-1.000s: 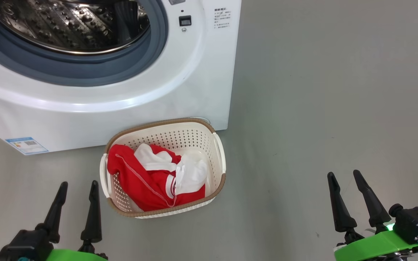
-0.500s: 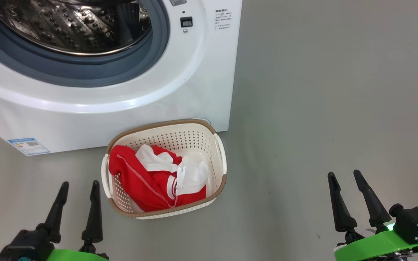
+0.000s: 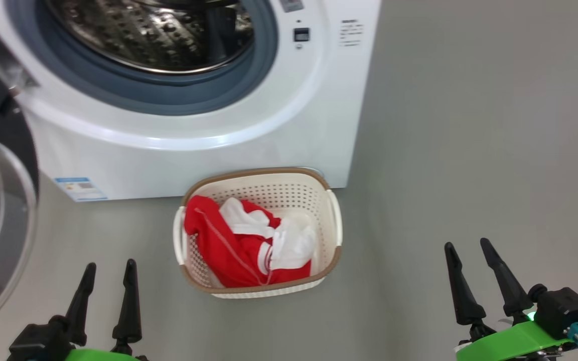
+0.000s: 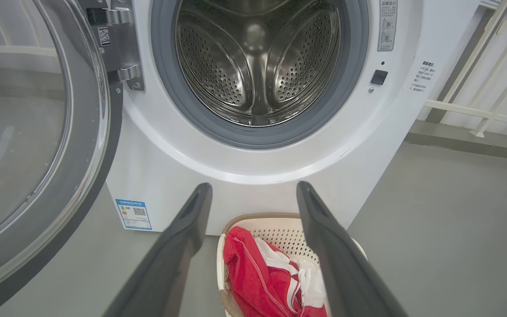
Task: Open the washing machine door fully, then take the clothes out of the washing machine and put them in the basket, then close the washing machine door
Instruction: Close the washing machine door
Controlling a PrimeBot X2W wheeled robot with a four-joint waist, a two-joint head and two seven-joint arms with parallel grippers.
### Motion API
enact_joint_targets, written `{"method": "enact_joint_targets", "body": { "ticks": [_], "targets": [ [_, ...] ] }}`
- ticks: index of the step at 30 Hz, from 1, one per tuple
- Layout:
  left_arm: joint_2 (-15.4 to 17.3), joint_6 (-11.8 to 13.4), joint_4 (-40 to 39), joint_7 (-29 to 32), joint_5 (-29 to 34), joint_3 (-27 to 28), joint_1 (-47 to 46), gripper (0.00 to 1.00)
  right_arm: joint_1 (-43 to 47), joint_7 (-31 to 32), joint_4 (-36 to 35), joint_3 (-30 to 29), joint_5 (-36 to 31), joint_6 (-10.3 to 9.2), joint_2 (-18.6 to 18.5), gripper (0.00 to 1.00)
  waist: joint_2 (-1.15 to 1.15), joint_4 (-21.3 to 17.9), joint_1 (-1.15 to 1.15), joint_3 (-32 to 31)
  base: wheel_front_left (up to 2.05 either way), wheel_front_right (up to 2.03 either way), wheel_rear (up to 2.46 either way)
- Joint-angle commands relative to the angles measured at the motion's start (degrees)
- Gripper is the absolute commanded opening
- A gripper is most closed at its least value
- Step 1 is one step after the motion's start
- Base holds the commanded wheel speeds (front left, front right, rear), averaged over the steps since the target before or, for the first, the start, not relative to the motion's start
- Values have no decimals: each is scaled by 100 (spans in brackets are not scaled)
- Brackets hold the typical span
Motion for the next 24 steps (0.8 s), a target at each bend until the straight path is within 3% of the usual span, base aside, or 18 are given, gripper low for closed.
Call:
{"method": "enact_joint_targets", "body": {
  "ticks": [1, 8, 24],
  "targets": [
    [64, -31, -91, -45, -80, 189, 10, 100, -40, -37, -106, 191, -75, 42, -63, 100, 0, 293, 0, -57, 0, 0, 0],
    [63, 7, 19, -45, -310, 117, 106, 100, -65, -37, -16, 368, -63, 42, -193, 100, 0, 813, 0, -172, 0, 0, 0],
    [62, 431, -25, -45, -857, -127, 389, 100, -207, -37, 145, 810, 29, 42, -391, 100, 0, 1936, 0, -381, 0, 0, 0]
  ]
}}
